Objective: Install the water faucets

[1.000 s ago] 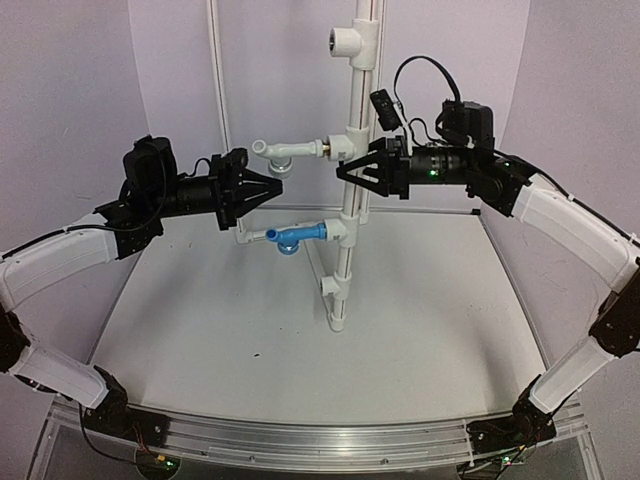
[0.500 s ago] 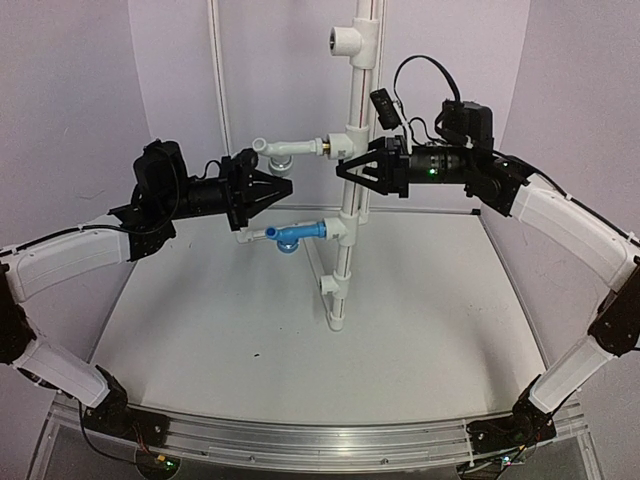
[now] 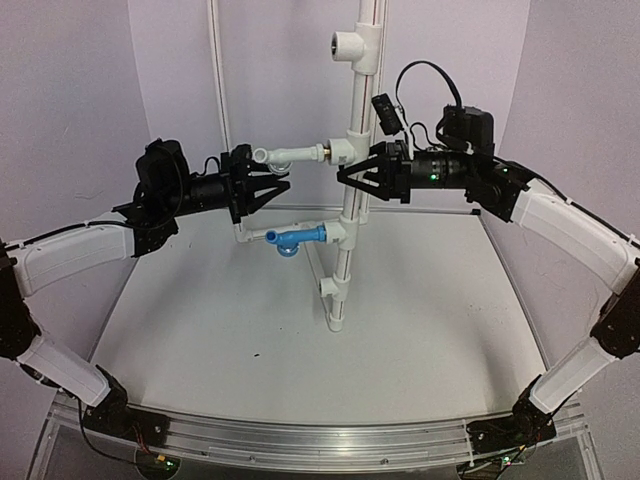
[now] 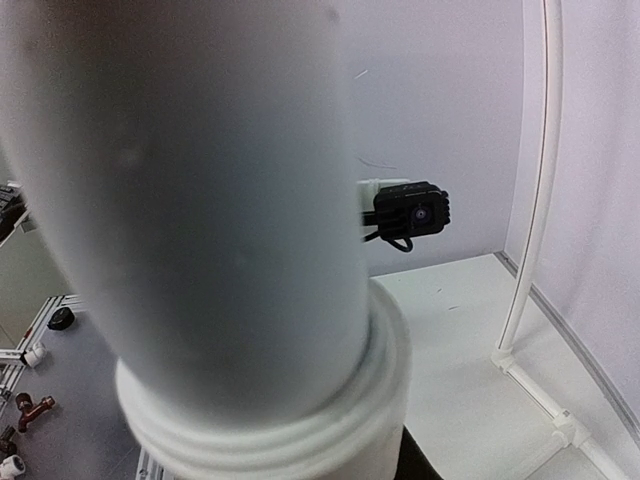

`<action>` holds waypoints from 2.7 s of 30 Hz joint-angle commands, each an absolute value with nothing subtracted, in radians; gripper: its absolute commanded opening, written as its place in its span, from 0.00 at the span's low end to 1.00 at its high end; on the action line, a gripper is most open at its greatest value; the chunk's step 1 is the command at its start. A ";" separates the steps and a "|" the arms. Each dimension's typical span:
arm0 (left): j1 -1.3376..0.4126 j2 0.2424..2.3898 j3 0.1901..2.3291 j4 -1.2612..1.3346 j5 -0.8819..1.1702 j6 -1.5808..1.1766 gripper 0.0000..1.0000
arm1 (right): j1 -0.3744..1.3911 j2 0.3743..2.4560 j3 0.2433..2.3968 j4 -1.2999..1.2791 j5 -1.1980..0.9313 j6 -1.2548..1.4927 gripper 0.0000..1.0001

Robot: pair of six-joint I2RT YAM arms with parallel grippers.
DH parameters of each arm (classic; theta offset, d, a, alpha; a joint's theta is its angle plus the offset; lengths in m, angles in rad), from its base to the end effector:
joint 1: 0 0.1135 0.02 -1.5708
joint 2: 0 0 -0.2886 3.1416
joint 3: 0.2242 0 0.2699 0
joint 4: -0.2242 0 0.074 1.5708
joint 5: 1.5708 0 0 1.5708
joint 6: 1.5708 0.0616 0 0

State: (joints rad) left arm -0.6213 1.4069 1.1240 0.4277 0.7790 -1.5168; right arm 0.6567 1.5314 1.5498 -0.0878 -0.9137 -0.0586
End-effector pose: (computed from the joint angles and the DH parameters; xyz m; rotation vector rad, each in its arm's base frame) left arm 0.2667 -0.2441 0.3994 -0.0089 1.9586 -2.1433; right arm 0.2728 0.2718 0.4590 -1.2427 1.2372 1.1868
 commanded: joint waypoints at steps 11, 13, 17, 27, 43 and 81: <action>-0.545 1.139 1.094 0.136 0.633 -1.426 0.91 | 0.652 1.482 1.553 -0.070 -0.877 0.024 0.00; -0.545 1.127 1.112 0.124 0.675 -1.445 0.99 | 0.652 1.482 1.549 -0.070 -0.865 0.015 0.00; -0.545 1.135 1.198 0.061 0.778 -1.495 1.00 | 0.652 1.492 1.555 -0.069 -0.839 0.009 0.00; -0.573 1.268 1.311 0.136 0.876 -1.621 1.00 | 0.652 1.514 1.574 -0.068 -0.851 0.008 0.00; -0.619 1.366 1.367 0.200 0.849 -1.487 0.68 | 0.652 1.525 1.583 -0.070 -0.883 0.018 0.00; -0.620 1.375 1.489 -0.053 0.849 -0.906 0.29 | 0.652 1.527 1.572 -0.074 -0.953 0.065 0.00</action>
